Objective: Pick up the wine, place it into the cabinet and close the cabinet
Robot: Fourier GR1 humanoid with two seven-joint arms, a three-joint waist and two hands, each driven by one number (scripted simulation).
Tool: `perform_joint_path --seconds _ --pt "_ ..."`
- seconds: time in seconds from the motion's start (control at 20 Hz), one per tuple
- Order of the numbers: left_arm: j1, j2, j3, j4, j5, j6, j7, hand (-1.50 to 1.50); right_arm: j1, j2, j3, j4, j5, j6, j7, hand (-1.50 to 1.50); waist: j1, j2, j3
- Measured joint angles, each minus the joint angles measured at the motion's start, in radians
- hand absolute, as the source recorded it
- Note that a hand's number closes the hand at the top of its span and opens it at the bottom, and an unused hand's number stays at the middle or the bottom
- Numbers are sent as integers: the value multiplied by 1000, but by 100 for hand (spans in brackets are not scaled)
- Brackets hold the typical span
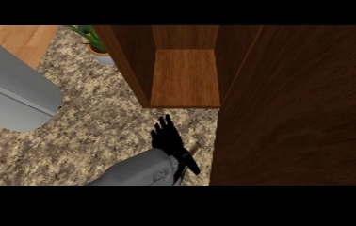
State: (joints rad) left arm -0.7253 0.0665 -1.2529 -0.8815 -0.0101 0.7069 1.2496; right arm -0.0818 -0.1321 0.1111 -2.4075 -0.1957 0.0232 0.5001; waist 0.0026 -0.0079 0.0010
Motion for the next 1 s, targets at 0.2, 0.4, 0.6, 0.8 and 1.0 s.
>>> perform_joint_path --seconds 0.2,0.4,0.6,0.8,1.0 --pt "58 74 9 -76 -25 8 3 -150 2 -7 -12 -4 3 -1 7 -150 5 -1 0" --pt "135 114 -9 -159 -73 25 17 -150 -7 -4 7 -8 9 -12 19 -150 9 -2 0" --pt "210 201 -4 -271 -103 45 19 -150 -2 -8 11 -15 15 -19 28 -150 10 -4 0" --pt "273 267 -1 -373 -145 52 42 -150 -19 -8 16 -15 21 -28 43 -150 12 -4 0" --pt "352 314 7 -444 -192 70 50 -150 -25 -3 18 -13 27 -33 32 -150 11 -2 0"
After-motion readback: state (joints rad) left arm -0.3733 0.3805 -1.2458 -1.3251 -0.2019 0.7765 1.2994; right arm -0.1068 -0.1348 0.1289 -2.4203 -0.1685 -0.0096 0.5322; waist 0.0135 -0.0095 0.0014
